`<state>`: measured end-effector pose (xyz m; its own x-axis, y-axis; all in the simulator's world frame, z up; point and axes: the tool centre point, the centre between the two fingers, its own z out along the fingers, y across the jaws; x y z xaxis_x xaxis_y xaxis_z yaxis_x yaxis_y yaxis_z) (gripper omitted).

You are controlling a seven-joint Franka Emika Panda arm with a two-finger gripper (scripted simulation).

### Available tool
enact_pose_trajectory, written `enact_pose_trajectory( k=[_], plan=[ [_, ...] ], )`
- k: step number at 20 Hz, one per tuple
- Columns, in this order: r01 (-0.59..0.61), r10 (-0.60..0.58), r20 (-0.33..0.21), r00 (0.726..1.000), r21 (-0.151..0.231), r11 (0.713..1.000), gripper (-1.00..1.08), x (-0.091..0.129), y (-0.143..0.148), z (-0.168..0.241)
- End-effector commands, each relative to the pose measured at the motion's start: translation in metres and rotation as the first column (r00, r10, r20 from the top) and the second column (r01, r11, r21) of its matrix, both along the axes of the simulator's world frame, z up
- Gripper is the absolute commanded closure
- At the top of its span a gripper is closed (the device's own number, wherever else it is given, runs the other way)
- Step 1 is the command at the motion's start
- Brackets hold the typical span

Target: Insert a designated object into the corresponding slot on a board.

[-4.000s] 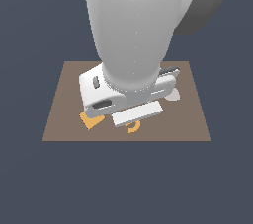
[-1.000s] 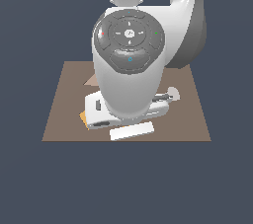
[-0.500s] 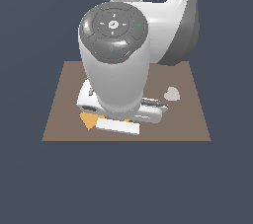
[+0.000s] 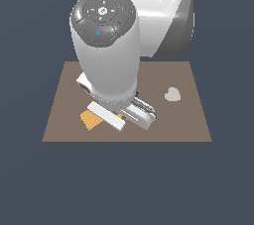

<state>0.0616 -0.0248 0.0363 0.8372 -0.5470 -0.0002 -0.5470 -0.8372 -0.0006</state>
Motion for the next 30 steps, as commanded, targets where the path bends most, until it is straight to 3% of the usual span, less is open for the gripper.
enact_pose_trajectory(
  k=[1, 6, 12, 16, 21, 26, 30],
  plan=[
    [0.109, -0.109, 0.001, 0.994, 0.000, 0.994, 1.08, -0.006, -0.002, 0.001],
    [0.314, -0.314, 0.001, 0.949, 0.001, 0.949, 1.08, -0.017, -0.003, 0.001],
    [0.538, -0.538, 0.000, 0.843, 0.001, 0.843, 1.08, -0.031, -0.001, 0.002],
    [0.667, -0.667, 0.000, 0.745, 0.001, 0.745, 1.08, -0.039, 0.002, 0.002],
    [0.801, -0.801, 0.000, 0.599, 0.001, 0.599, 1.08, -0.049, 0.008, 0.003],
    [0.892, -0.892, -0.001, 0.451, 0.001, 0.451, 1.08, -0.056, 0.015, 0.003],
    [0.937, -0.937, -0.001, 0.348, 0.001, 0.348, 1.08, -0.060, 0.020, 0.004]
  ],
)
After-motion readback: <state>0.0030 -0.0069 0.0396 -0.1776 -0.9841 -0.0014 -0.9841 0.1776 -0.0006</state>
